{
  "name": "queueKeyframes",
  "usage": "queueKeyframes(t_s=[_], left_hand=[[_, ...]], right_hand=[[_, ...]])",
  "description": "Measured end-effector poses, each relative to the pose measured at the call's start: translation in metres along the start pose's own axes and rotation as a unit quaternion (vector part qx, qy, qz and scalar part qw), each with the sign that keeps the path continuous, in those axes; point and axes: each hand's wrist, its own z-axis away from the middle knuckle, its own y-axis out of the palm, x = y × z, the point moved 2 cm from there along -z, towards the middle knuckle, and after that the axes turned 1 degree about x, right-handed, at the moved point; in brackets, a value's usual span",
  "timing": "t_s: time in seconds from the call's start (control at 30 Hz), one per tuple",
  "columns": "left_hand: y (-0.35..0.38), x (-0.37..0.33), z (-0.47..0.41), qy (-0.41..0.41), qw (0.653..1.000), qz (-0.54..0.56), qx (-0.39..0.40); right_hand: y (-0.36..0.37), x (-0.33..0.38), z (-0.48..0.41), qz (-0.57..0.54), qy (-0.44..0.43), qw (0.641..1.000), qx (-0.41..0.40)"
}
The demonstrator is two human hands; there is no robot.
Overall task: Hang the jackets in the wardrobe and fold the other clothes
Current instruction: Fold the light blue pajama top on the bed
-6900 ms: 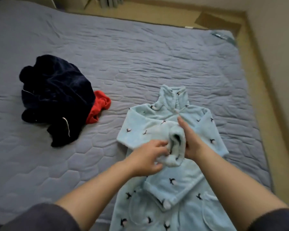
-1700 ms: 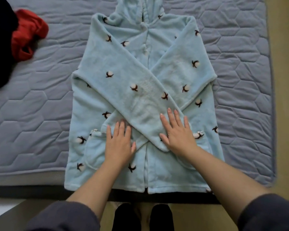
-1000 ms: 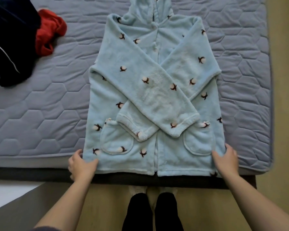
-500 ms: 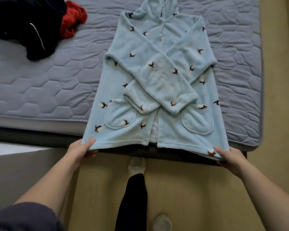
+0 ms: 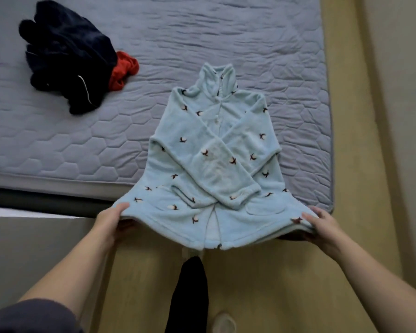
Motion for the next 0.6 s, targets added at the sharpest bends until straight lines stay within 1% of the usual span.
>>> queueKeyframes(t_s=[0.07, 0.13, 0.23, 0.33, 0.4, 0.47, 0.53, 0.6], left_hand=[[0.03, -0.051, -0.006, 0.028, 0.998, 0.06, 0.021], [0.063, -0.11, -0.019, 0.052, 0.993, 0.093, 0.041], [0.115, -0.204, -0.043, 0.089, 0.985, 0.134, 0.067], [0.164, -0.293, -0.073, 0.157, 0.971, 0.16, 0.08], [0.195, -0.336, -0.096, 0.196, 0.969, 0.118, 0.096], [0.221, -0.352, -0.124, 0.205, 0.973, 0.03, 0.105], [0.235, -0.336, -0.15, 0.216, 0.973, -0.058, 0.061], [0.235, -0.291, -0.173, 0.201, 0.968, -0.151, -0.009]], right_hand=[[0.014, 0.054, -0.013, -0.054, -0.035, 0.998, -0.011], [0.029, 0.114, -0.03, -0.095, -0.062, 0.994, -0.01], [0.051, 0.208, -0.065, -0.127, -0.113, 0.985, -0.028], [0.073, 0.296, -0.109, -0.136, -0.176, 0.973, -0.066], [0.09, 0.34, -0.137, -0.112, -0.207, 0.968, -0.088], [0.108, 0.358, -0.167, -0.074, -0.207, 0.973, -0.069], [0.127, 0.341, -0.193, 0.012, -0.18, 0.981, -0.068], [0.143, 0.293, -0.203, 0.113, -0.153, 0.978, -0.084]])
